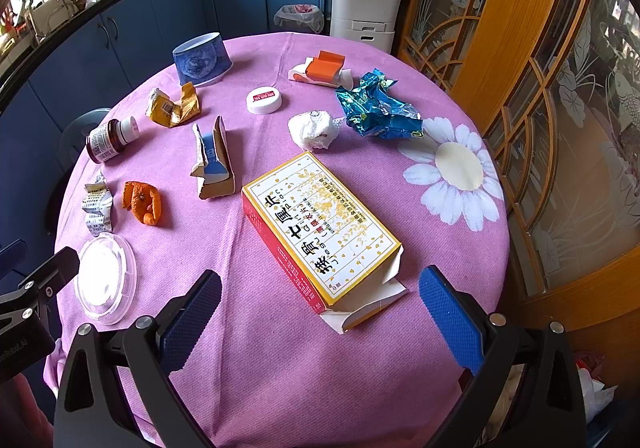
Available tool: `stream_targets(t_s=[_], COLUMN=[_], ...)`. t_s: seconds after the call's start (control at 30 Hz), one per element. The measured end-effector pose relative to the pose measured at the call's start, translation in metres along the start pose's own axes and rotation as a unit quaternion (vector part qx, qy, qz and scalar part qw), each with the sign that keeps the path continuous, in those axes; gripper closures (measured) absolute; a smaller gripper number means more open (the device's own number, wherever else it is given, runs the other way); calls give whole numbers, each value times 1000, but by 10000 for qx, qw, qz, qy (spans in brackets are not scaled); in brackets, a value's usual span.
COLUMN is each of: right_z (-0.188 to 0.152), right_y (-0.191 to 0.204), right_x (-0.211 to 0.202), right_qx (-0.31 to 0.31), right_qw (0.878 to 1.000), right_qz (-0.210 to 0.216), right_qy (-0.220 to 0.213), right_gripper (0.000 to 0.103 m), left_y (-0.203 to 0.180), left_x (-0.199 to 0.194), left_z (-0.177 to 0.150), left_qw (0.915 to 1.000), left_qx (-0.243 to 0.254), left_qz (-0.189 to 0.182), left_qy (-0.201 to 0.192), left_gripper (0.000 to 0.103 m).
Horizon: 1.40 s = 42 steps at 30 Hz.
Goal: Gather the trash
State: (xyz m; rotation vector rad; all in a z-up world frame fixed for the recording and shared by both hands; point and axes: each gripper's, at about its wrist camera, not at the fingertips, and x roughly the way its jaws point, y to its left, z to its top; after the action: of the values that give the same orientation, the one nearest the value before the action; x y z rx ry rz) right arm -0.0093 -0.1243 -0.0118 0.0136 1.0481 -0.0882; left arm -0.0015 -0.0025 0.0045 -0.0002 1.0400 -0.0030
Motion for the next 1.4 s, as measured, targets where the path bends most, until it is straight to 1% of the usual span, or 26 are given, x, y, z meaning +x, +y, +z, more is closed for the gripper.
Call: stream_targets(t_s=[1.4], right_z=[-1], right_y=[-1], right_x=[0], right_qx=[3], right_qw=[10000], right_qz=[13], right_qy=[-4], right_gripper=[6], left_y=[-3], left_x=[-1], left_z=[-3], left_qw=[10000], left_qx=[4], left_qz=[-16], left_qy=[-12], left_gripper=[3])
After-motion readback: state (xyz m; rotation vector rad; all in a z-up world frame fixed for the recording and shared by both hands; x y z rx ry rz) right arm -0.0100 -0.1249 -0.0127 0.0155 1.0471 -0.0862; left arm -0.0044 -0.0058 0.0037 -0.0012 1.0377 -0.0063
